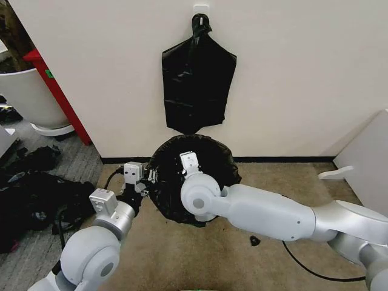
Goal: Place the garbage bag over the trash bin.
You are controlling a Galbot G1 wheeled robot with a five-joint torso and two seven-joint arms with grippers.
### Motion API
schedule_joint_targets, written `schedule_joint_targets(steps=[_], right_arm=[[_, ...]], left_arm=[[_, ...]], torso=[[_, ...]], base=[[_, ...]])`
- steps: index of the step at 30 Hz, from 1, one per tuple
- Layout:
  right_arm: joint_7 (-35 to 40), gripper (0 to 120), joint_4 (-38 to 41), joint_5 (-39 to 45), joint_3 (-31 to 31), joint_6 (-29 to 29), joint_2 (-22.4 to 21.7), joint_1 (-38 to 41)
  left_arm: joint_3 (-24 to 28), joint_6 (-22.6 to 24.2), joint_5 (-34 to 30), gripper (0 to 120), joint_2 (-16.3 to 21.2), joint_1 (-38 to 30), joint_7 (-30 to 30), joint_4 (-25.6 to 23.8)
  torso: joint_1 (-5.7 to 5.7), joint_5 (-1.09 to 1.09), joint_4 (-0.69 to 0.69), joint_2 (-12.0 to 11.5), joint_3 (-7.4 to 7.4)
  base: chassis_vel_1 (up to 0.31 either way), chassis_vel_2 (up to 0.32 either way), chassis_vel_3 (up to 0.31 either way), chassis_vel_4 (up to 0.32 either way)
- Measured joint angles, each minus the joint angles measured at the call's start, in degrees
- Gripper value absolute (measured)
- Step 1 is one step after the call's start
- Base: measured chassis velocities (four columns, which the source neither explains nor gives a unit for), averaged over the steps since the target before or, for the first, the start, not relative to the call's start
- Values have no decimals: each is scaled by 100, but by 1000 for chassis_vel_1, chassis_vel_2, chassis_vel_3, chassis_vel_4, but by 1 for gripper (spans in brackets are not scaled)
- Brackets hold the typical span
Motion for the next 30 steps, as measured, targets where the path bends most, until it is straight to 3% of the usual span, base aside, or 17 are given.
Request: schedule_joint_targets(steps=[30], right_arm=[[-104, 0, -6, 268, 118, 51, -26, -59]], left_arm=[[-31, -59, -267, 1, 9, -63, 47, -42]], torso=[[0, 0, 0, 0, 0]], base=[[0, 0, 0, 0]])
